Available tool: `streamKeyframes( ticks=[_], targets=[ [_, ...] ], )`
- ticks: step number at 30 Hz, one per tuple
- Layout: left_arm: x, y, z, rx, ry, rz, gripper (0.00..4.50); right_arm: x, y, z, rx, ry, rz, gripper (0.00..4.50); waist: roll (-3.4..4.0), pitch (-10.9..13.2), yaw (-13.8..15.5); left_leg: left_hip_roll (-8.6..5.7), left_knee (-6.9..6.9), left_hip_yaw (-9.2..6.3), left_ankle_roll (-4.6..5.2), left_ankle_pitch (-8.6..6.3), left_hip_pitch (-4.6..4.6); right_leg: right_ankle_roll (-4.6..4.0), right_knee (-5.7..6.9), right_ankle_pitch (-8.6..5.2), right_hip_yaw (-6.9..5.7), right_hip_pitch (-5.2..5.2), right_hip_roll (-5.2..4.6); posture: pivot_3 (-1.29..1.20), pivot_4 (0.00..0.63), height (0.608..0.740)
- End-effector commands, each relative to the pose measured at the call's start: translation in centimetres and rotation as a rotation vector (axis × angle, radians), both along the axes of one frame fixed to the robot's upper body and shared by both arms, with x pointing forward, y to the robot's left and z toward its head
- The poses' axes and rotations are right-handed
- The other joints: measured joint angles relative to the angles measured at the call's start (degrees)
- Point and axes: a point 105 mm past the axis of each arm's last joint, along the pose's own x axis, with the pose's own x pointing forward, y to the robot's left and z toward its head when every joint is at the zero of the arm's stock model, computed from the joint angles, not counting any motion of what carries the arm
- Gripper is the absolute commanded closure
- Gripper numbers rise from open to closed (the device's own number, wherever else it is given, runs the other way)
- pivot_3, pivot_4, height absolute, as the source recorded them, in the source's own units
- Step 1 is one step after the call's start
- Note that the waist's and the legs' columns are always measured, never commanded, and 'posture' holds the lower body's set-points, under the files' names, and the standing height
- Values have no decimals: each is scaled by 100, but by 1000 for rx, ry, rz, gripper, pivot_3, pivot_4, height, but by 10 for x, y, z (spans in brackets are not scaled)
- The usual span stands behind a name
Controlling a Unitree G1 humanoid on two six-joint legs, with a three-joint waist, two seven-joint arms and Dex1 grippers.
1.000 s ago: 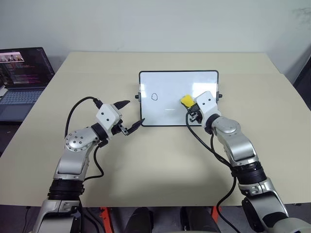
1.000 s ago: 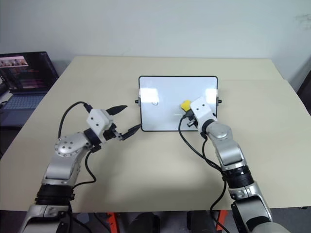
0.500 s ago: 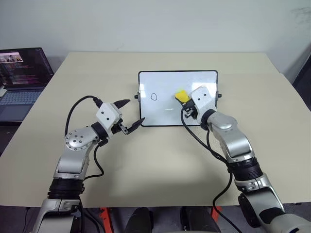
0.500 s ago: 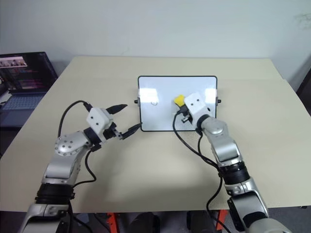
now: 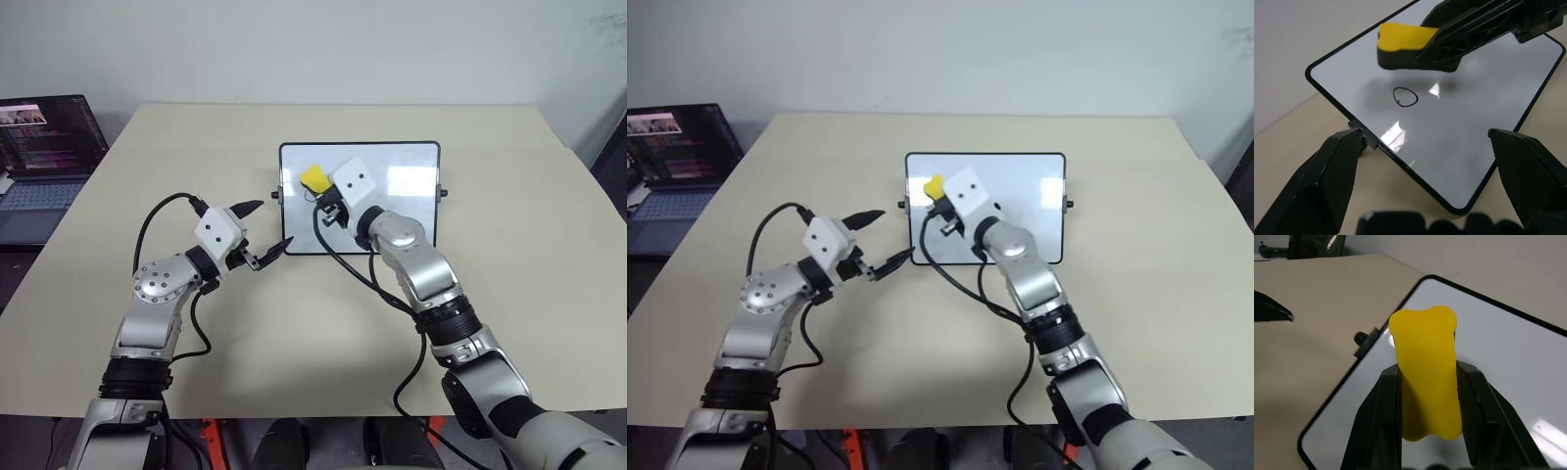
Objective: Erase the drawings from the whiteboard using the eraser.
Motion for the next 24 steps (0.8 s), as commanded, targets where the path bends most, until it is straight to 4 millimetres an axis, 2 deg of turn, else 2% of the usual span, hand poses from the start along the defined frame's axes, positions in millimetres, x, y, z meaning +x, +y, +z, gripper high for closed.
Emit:
streamKeyframes(
  ticks=[1, 6, 14, 24],
  targets=[
    [-1, -5, 13, 7, -57, -25, 0, 1, 8, 15, 13, -71, 23, 3272, 0, 0, 0, 0, 0, 0, 0, 0, 0, 0, 0, 0, 0, 0, 0, 0, 150, 740],
    [-3, -5, 12, 7, -57, -27, 0, 7, 13, 12, 3, -77, 30, 3272, 0, 0, -1, 0, -1, 2, 0, 0, -4, 0, 1, 0, 1, -5, 0, 0, 150, 740],
    [-3, -4, 14, 3, -61, -21, 0, 21, 10, -8, -54, -62, 17, 3272, 0, 0, -10, 1, -2, 6, -1, 0, -5, 0, 2, 0, 3, -9, 0, 0, 150, 740],
    [-2, -6, 16, -3, -68, -19, 0, 28, -12, -27, -78, -25, -29, 3272, 0, 0, -7, 2, -1, 9, 0, 0, -5, -1, 5, 0, 5, -10, 0, 0, 150, 740]
  ],
)
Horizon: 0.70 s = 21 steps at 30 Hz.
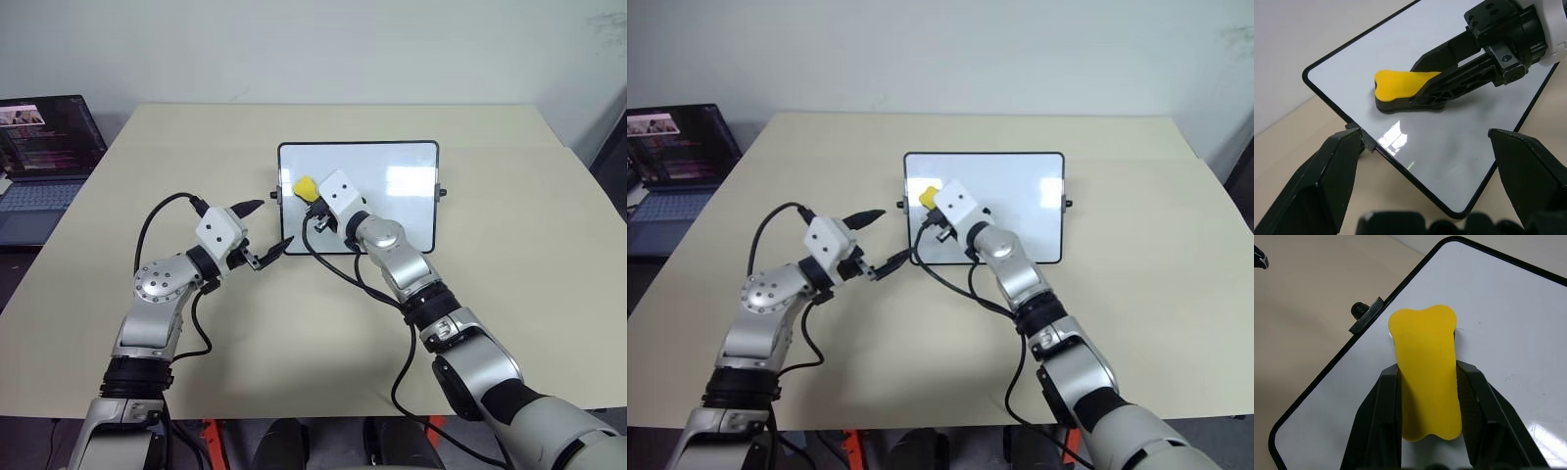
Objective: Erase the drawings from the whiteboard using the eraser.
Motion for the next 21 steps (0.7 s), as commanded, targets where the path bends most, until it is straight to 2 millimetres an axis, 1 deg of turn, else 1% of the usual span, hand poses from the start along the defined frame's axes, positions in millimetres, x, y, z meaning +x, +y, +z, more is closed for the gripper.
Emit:
streamKeyframes(
  ticks=[1, 4, 14, 17, 19, 21],
  targets=[
    [-1, -5, 17, 0, -67, -17, 0, 3, -14, 2, 3, -16, -35, 3272, 0, 0, 6, 0, 0, 0, 0, 0, 0, 0, 0, 0, 0, 0, 0, 0, 150, 740],
    [-1, -4, 18, 0, -68, -17, 0, 0, -28, -9, -12, 7, -57, 3272, -1, -1, 32, 0, 2, -4, 0, 0, 0, 0, -1, 0, -3, 4, -1, 0, 150, 740],
    [2, -4, 20, -3, -71, -19, 0, -10, -74, -28, -71, 50, -135, 3272, -2, -1, 33, -2, 6, -8, 0, 0, 15, 0, 1, 0, -6, 25, -2, 0, 150, 740],
    [3, -5, 20, -4, -72, -22, 0, -10, -79, -28, -74, 52, -145, 3272, -2, -1, 31, -3, 8, -8, 0, 0, 19, 1, 0, 0, -6, 30, -2, 0, 150, 740],
    [3, -5, 20, -4, -72, -23, 0, -10, -79, -26, -72, 51, -145, 3272, -2, -1, 31, -3, 9, -9, 1, 0, 21, 1, 1, 0, -7, 32, -2, 0, 150, 740],
    [4, -5, 21, -3, -74, -24, 0, -8, -71, -21, -61, 44, -136, 3272, -2, -2, 29, -3, 9, -10, 1, 0, 22, 1, 1, 0, -8, 33, -2, 0, 150, 740]
  ],
)
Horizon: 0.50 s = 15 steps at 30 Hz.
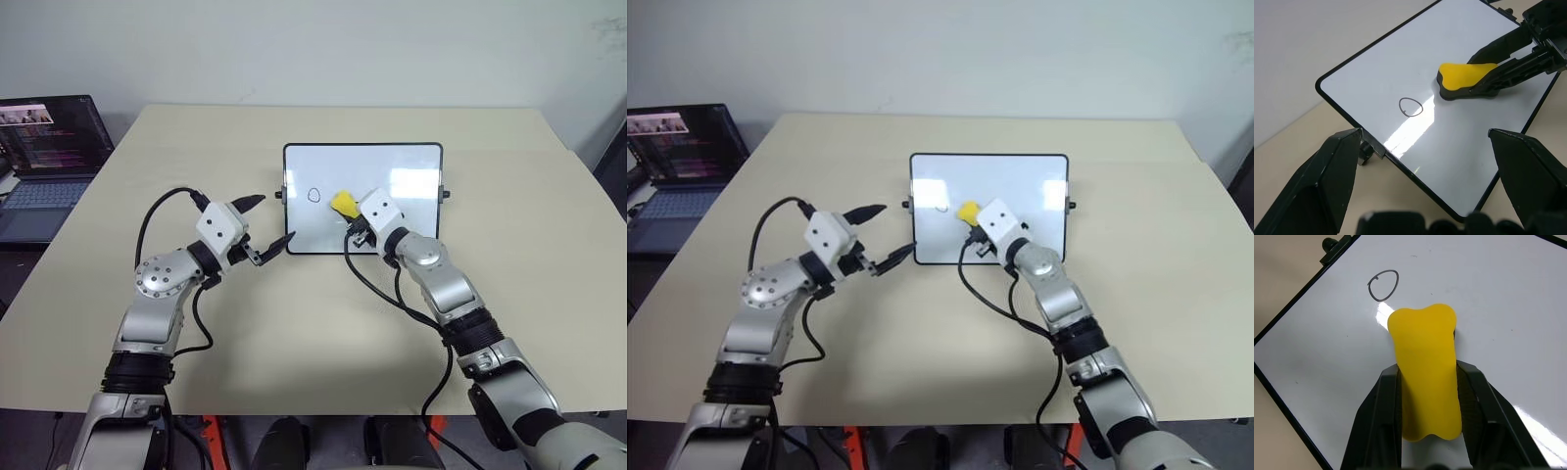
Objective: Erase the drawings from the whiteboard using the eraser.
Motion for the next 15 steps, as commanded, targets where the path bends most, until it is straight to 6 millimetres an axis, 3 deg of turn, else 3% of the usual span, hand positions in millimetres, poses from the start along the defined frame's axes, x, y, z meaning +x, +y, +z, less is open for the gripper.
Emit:
streamKeyframes(
  ticks=[1, 15],
  targets=[
    [0, -2, 13, -3, -53, -15, 0, 7, -4, 2, 11, 19, -46, 3272, 0, 0, -8, 0, 0, 0, 0, 0, 0, 0, 0, 0, 1, 0, 0, 0, 150, 740],
    [-1, 0, 14, -5, -59, -3, 0, 12, 68, 31, 78, -25, 89, 3272, 1, 1, -115, 3, -4, 3, 0, 0, -1, -1, -1, 1, 3, -7, 3, 0, 150, 740]
  ],
)
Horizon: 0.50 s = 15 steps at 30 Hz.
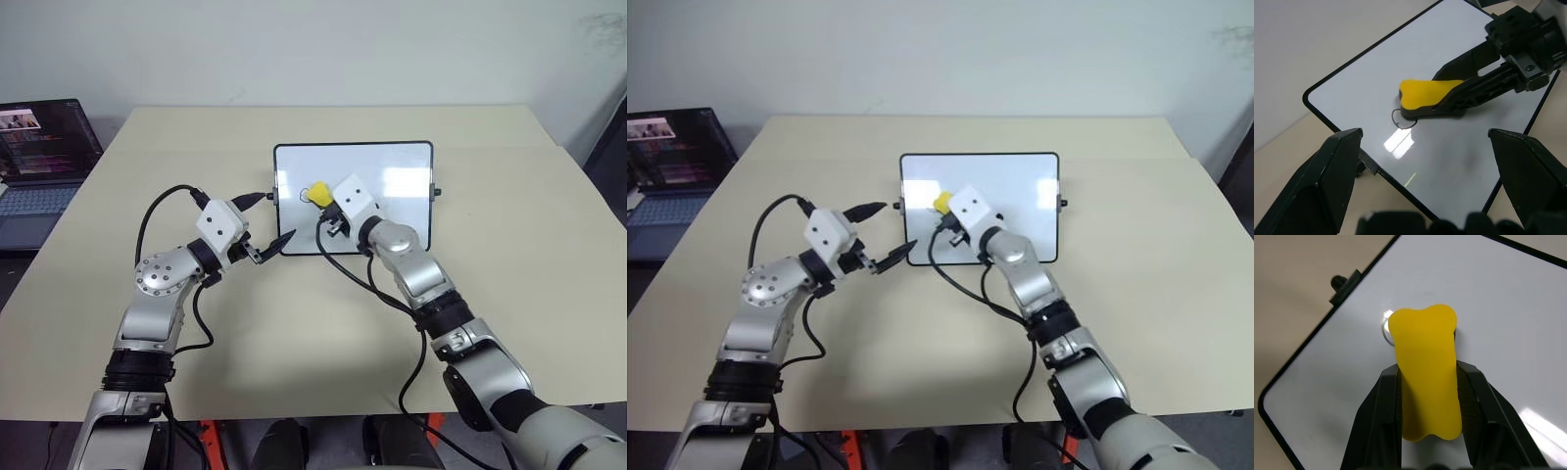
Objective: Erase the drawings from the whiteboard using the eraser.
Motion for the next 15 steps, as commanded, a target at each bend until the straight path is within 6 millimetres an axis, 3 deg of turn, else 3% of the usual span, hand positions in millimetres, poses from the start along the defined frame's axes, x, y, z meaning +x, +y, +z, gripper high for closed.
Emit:
streamKeyframes(
  ticks=[1, 10, 13, 15],
  targets=[
    [-2, 1, 13, -4, -56, -1, 0, 1, 13, 13, 20, -41, 28, 3272, 0, 0, -7, 0, -1, 0, 0, 0, -2, 0, -1, 0, 0, -3, 0, 0, 150, 740],
    [-5, 2, 11, -7, -55, 8, 0, 0, 43, 24, 49, -62, 83, 3272, 1, 1, -30, 2, -7, 5, -1, 0, -11, 0, 1, 0, 4, -20, 0, 0, 150, 740],
    [-5, 1, 12, -7, -57, 7, 0, 1, 43, 23, 49, -62, 84, 3272, 1, 1, -34, 2, -9, 6, -1, 0, -16, 0, -1, 0, 4, -24, 0, 0, 150, 740],
    [-5, 1, 13, -7, -59, 8, 0, 3, 33, 14, 34, -47, 69, 3272, 1, 1, -34, 1, -9, 6, -2, 0, -20, 0, -2, 0, 4, -26, -1, 0, 150, 740]
  ],
)
